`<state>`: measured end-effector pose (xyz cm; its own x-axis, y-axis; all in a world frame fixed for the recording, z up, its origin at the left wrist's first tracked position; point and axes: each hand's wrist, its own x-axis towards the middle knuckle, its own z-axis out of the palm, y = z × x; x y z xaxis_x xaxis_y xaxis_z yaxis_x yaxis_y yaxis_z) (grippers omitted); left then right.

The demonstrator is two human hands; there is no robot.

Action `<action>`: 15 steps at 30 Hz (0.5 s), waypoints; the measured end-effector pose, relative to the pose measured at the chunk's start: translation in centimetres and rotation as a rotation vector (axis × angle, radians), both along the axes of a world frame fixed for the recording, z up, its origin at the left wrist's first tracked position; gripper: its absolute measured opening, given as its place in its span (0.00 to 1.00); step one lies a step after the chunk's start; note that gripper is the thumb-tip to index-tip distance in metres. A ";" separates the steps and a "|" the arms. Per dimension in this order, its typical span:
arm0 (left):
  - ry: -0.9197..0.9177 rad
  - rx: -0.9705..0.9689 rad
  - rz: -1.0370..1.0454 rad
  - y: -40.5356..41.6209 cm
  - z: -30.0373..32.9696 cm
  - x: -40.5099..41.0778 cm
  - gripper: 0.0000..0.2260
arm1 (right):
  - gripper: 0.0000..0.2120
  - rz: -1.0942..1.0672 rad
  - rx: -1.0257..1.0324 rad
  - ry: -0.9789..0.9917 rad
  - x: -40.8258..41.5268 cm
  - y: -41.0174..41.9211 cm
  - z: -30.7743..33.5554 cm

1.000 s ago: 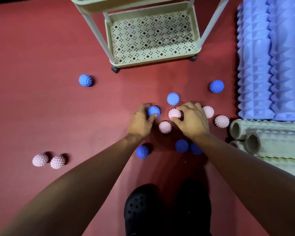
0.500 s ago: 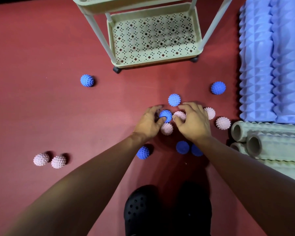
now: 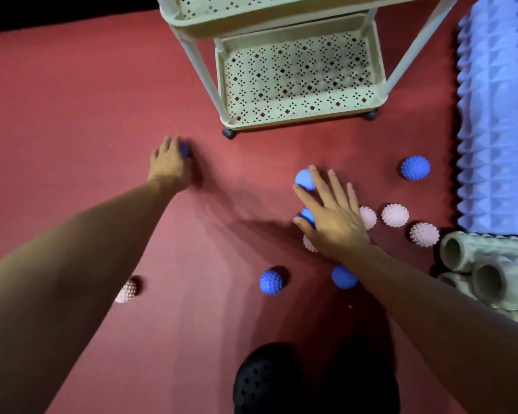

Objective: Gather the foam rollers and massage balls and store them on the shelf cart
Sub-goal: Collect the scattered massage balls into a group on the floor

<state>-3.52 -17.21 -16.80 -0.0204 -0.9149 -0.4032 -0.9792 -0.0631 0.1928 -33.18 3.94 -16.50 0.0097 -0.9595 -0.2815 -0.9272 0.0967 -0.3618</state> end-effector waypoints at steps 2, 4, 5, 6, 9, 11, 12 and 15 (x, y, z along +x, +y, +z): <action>0.079 -0.020 0.102 0.2 0.4 0.4 0.26 | 0.32 0.003 0.092 -0.051 0.3 -1.9 0.2; 0.066 -0.082 0.158 1.1 0.9 0.3 0.21 | 0.30 -0.021 0.133 -0.075 0.6 -3.5 0.3; 0.073 -0.094 0.170 1.8 1.1 0.2 0.20 | 0.28 -0.029 0.120 -0.084 0.8 -4.1 0.3; 0.111 -0.108 0.166 2.5 1.1 0.0 0.20 | 0.25 -0.037 0.102 -0.105 0.9 -4.6 0.3; 0.305 -0.093 0.158 5.7 1.7 -2.2 0.21 | 0.15 -0.157 0.131 -0.240 0.8 -5.7 0.6; 0.401 -0.007 0.148 8.1 1.8 -4.8 0.21 | 0.13 -0.256 0.131 -0.279 0.1 -5.9 0.9; 0.444 0.041 0.143 9.2 1.5 -6.4 0.20 | 0.13 -0.285 0.108 -0.264 -0.5 -5.8 1.1; 0.599 0.187 0.161 11.6 0.6 -11.3 0.20 | 0.16 -0.406 0.052 -0.236 -3.3 -4.9 1.9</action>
<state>-14.78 -5.62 -16.22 -0.1597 -0.8408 -0.5172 -0.6806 -0.2857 0.6747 -36.47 -0.95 -14.62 -0.2938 -0.8835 -0.3648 -0.7034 0.4583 -0.5434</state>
